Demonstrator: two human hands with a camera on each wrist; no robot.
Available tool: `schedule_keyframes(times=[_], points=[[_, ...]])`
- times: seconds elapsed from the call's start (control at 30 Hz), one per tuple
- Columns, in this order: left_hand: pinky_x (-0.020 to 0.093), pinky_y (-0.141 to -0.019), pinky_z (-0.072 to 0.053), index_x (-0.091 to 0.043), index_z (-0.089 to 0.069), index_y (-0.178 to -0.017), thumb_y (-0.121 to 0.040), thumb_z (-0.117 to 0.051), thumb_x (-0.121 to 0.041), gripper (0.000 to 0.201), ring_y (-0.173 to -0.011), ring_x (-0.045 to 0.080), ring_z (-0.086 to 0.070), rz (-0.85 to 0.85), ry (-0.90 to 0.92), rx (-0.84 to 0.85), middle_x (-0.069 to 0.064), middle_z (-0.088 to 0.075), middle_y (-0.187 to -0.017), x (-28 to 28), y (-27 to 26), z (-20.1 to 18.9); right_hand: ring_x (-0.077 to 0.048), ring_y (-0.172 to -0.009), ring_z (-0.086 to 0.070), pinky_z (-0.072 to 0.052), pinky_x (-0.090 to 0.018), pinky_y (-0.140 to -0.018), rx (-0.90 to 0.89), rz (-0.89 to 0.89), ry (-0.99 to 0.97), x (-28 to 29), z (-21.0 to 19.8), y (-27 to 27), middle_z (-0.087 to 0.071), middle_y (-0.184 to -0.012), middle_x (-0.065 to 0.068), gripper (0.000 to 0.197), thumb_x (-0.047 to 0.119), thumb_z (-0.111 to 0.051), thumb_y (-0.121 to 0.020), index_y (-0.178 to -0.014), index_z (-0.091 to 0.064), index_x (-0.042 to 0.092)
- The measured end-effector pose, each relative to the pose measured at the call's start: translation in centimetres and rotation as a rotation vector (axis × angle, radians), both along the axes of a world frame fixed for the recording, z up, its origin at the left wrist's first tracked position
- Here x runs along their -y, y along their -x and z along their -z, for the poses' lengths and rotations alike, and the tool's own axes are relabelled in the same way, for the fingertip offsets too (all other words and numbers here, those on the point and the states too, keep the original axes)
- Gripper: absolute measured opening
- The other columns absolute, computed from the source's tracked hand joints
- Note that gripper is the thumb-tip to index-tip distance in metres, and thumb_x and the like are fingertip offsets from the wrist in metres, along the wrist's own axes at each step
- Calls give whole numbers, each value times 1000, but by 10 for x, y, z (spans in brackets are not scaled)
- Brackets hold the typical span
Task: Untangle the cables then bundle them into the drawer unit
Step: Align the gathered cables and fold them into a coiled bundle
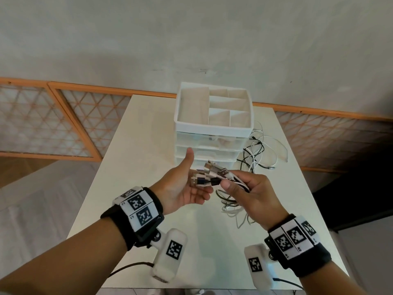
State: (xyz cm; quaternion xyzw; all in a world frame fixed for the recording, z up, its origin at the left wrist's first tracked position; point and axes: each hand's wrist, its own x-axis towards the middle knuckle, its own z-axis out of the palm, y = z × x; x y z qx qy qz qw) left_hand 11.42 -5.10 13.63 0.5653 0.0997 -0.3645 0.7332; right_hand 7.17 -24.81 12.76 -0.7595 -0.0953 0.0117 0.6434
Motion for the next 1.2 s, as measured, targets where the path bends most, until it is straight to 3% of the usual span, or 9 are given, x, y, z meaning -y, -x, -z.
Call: schedule_keyframes(times=[0.2,0.37,0.5,0.57,0.7,0.77,0.93,1.03,1.2], points=[[32,-58,-49,1,-74,-96,-90,-27,-75,90,-66,25,-59,75,-226,324,19,-70,-80,8,-4,-12,-8,-50,-46,-42,-16,-52,-52,-58,76,-4,2,1,-48,-54,7,22,30,-65,-87,-103,-77,23],[27,-50,-50,-8,-71,-91,-91,-41,-67,66,-61,25,-62,2,-80,212,14,-70,-78,11,-1,-15,-9,-51,-34,-34,-19,-50,-37,-58,-4,-7,8,-3,-41,-57,11,34,24,-65,-95,-127,-68,18],[25,-49,-52,-1,-71,-94,-93,-50,-58,60,-55,24,-64,-113,-84,177,18,-73,-77,10,-2,-9,-14,-52,-33,-31,-22,-50,-44,-61,-28,-10,12,-5,-38,-57,0,30,20,-59,-92,-116,-75,25],[23,-46,-49,2,-70,-95,-94,-50,-57,62,-52,22,-63,-169,-110,189,17,-72,-73,8,-3,-8,-12,-53,-38,-33,-21,-52,-55,-71,2,-11,14,-7,-43,-58,-1,29,24,-59,-93,-116,-74,32],[26,-45,-42,0,-71,-93,-93,-35,-69,78,-51,22,-56,-132,-143,219,12,-66,-67,9,1,-8,-15,-60,-46,-39,-25,-59,-72,-183,140,-17,16,-7,-50,-62,7,40,42,-56,-97,-137,-57,39],[27,-46,-46,2,-72,-92,-94,-33,-69,81,-58,27,-62,-74,-216,292,14,-68,-69,12,2,-8,-14,-60,-48,-44,-25,-61,-72,-199,171,-21,14,-6,-55,-63,8,41,32,-54,-102,-142,-51,40],[29,-46,-44,-8,-66,-92,-99,-44,-49,48,-53,27,-58,-211,-284,352,10,-65,-65,16,-2,-3,-7,-55,-45,-43,-18,-61,-3,-168,237,-32,3,-7,-60,-61,17,38,25,-51,-104,-139,-53,38],[27,-43,-43,-13,-63,-98,-100,-44,-31,26,-51,24,-56,-276,-275,379,11,-61,-69,14,-2,-1,-7,-60,-54,-46,-20,-64,10,-126,167,-34,5,-8,-68,-72,10,28,24,-58,-101,-127,-65,28],[39,-60,-56,-2,-62,-82,-99,-36,-58,65,-48,28,-62,-249,-406,463,12,-69,-61,17,-1,2,-5,-59,-59,-46,-18,-63,72,-50,250,-34,9,-8,-68,-69,16,16,24,-59,-100,-115,-64,27]])
